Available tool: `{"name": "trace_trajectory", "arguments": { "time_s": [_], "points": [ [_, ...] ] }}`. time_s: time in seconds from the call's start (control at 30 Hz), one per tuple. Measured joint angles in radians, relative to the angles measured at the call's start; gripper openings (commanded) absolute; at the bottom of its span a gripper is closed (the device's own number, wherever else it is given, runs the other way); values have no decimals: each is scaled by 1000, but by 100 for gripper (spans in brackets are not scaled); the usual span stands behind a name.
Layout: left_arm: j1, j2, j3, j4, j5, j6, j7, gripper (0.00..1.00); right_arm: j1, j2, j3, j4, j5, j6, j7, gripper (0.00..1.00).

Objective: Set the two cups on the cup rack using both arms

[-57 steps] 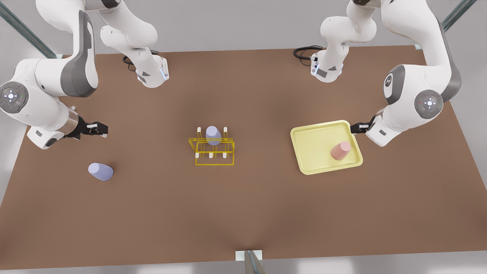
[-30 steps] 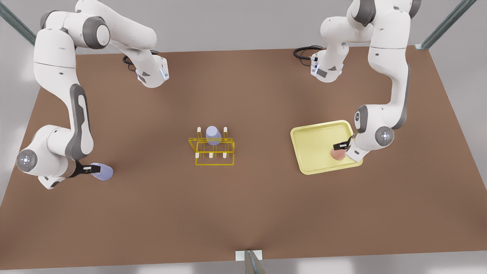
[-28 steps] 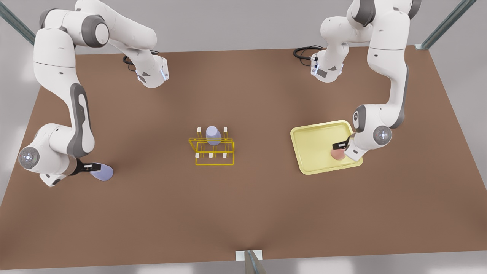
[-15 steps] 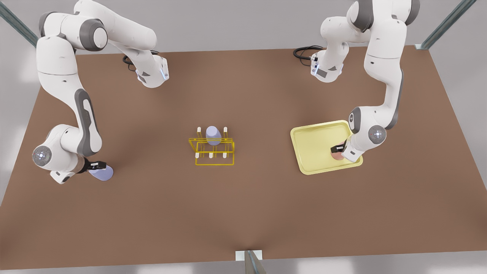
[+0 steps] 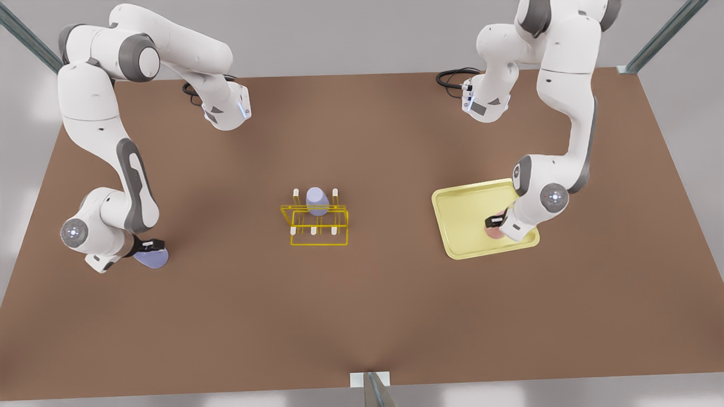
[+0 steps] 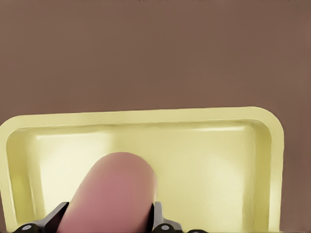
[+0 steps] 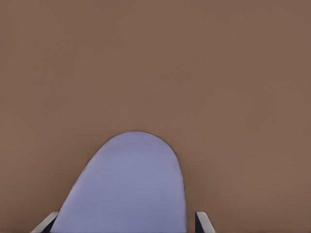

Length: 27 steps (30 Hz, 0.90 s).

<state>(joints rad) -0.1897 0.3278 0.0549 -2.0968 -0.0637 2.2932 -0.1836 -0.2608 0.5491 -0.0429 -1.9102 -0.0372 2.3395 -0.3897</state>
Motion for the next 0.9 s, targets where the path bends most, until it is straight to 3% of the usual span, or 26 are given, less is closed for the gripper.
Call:
{"name": "trace_trajectory", "arguments": {
  "time_s": [0.07,0.13,0.27,0.37,0.47,0.73,0.9],
  "points": [
    [-4,26,-47,104,-2,-52,-32,83,0,2,0,1,-1,5,-2,97],
    [-5,67,-117,226,-2,-111,-79,83,0,2,0,1,-1,9,-6,86],
    [-15,247,-305,593,-1,-209,-222,83,-1,1,1,2,3,11,-13,83],
    [-78,392,-353,848,0,-264,-350,83,0,-6,3,5,9,8,-17,83],
    [-109,480,-390,1003,0,-291,-463,83,1,-11,15,10,15,6,-19,83],
    [-229,542,-437,1054,-4,-302,-685,83,6,-67,185,47,98,-35,-25,83],
    [-275,572,-438,1091,-7,-301,-782,83,7,-118,337,125,179,-118,-24,83]
  ]
}}
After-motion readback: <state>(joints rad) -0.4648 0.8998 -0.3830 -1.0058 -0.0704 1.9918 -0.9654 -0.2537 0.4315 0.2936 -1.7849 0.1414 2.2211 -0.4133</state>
